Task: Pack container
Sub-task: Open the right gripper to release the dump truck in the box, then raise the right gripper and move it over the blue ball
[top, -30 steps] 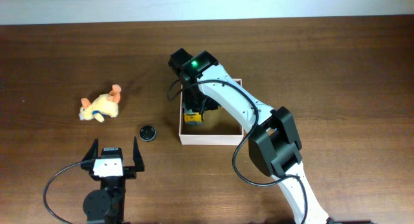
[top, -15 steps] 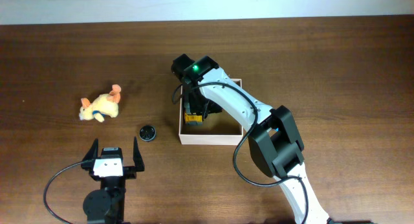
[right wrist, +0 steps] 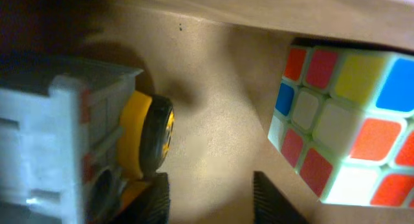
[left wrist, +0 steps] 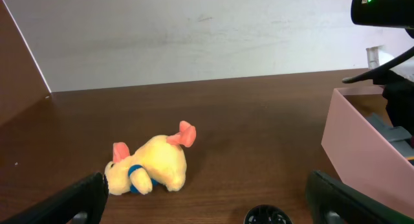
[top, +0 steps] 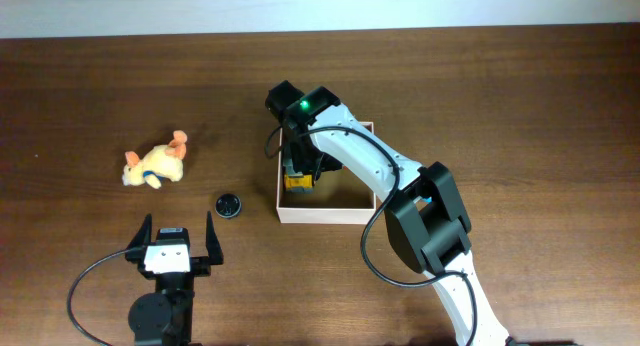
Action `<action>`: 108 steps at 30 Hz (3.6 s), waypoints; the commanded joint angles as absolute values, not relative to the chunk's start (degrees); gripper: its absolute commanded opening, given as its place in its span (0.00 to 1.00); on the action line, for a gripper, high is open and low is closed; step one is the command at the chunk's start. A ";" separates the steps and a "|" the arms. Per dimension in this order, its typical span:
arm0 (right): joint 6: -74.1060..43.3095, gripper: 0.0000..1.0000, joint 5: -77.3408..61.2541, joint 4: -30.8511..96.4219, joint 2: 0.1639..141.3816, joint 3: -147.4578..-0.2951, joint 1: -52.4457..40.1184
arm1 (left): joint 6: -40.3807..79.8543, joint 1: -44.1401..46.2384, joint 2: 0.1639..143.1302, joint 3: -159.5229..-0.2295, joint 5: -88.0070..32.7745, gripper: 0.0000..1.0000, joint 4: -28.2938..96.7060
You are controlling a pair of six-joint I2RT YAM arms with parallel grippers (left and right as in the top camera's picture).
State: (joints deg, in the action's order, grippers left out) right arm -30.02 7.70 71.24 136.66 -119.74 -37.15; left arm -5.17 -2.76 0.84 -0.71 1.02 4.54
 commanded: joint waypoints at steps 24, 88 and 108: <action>-24.14 0.49 6.13 71.68 135.35 -119.20 -32.16 | -6.31 -3.16 0.40 -0.49 0.82 0.99 4.78; -15.05 0.39 13.67 97.34 135.35 -153.25 -12.12 | -6.31 -3.16 0.40 -0.49 0.82 0.99 4.78; -17.08 0.57 5.74 97.36 135.35 -136.07 -7.38 | -6.31 -3.16 0.40 -0.49 0.82 0.99 4.78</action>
State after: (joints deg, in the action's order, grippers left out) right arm -15.25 6.33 97.08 136.25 -137.67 -8.01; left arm -5.17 -2.76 0.84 -0.71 1.02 4.54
